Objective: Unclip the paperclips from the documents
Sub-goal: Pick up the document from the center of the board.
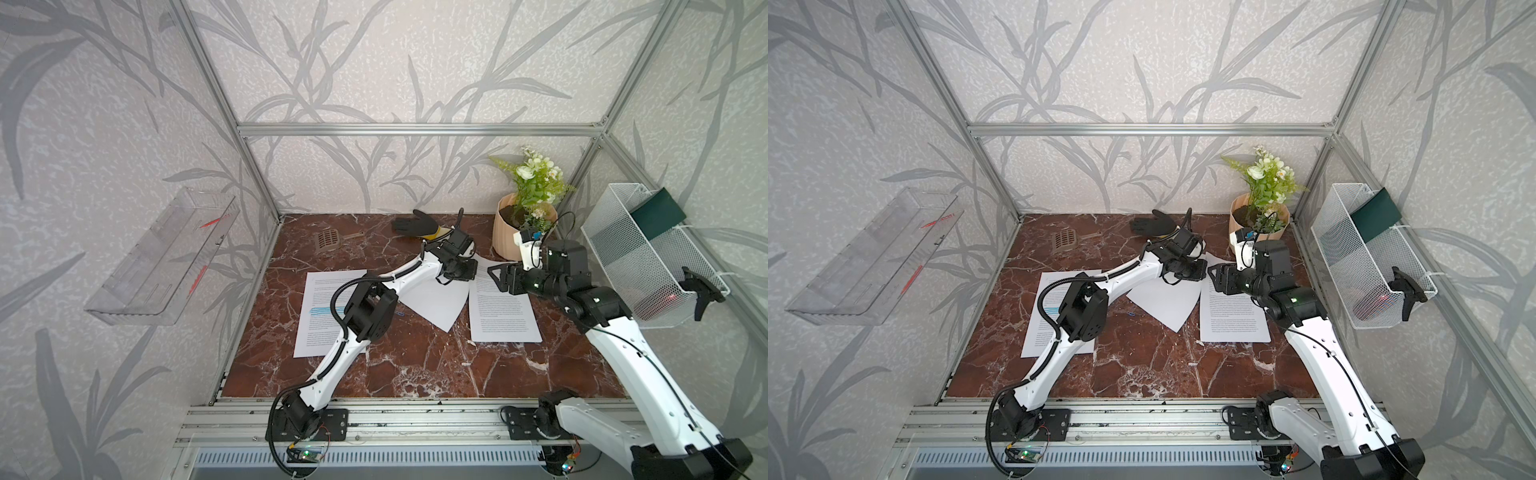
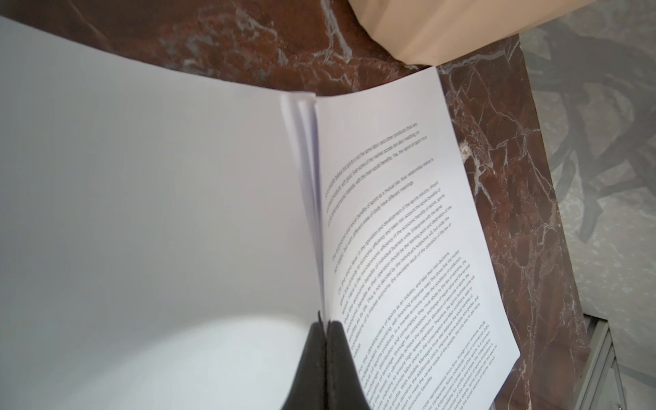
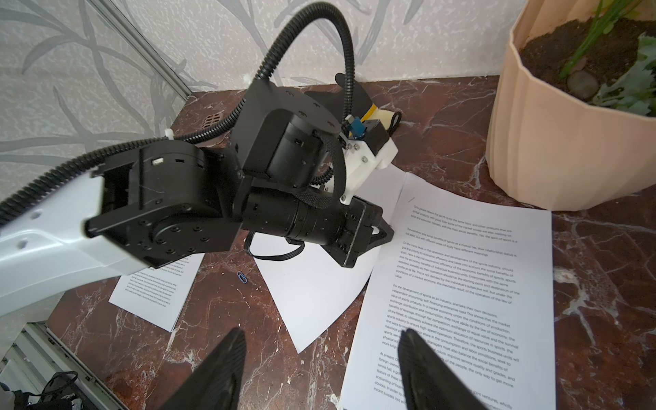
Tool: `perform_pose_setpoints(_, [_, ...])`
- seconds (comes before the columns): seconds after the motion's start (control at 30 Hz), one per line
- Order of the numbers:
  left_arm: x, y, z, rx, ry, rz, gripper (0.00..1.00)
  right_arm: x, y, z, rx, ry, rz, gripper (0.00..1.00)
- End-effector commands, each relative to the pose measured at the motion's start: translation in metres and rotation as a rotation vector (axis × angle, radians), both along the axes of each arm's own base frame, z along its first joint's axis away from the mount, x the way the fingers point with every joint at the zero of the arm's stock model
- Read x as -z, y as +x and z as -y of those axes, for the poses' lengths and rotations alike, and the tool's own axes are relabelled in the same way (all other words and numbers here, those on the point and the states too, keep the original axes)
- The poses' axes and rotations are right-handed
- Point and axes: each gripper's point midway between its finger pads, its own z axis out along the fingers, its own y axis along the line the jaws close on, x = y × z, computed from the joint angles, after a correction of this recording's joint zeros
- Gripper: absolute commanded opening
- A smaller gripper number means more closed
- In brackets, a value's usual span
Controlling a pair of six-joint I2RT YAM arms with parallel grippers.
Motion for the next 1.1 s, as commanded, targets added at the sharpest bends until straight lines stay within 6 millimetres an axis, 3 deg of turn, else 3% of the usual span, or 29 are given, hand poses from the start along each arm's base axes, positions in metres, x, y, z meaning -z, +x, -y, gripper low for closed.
perform_pose_setpoints(0.0, [-0.073, 0.002, -0.006, -0.009, 0.001, 0.141, 0.0, -0.006, -0.003, 0.003, 0.004, -0.001, 0.025, 0.7])
perform_pose_setpoints(0.27, [-0.101, -0.007, -0.013, 0.001, 0.016, 0.18, 0.0, -0.007, -0.002, 0.003, 0.005, 0.004, 0.031, 0.7])
perform_pose_setpoints(0.7, [-0.129, -0.013, -0.014, -0.005, -0.005, 0.203, 0.0, -0.007, -0.003, 0.003, 0.006, 0.01, 0.029, 0.7])
perform_pose_setpoints(1.07, [-0.172, -0.02, -0.017, -0.014, -0.039, 0.237, 0.0, -0.009, -0.002, 0.004, 0.016, 0.018, 0.034, 0.7])
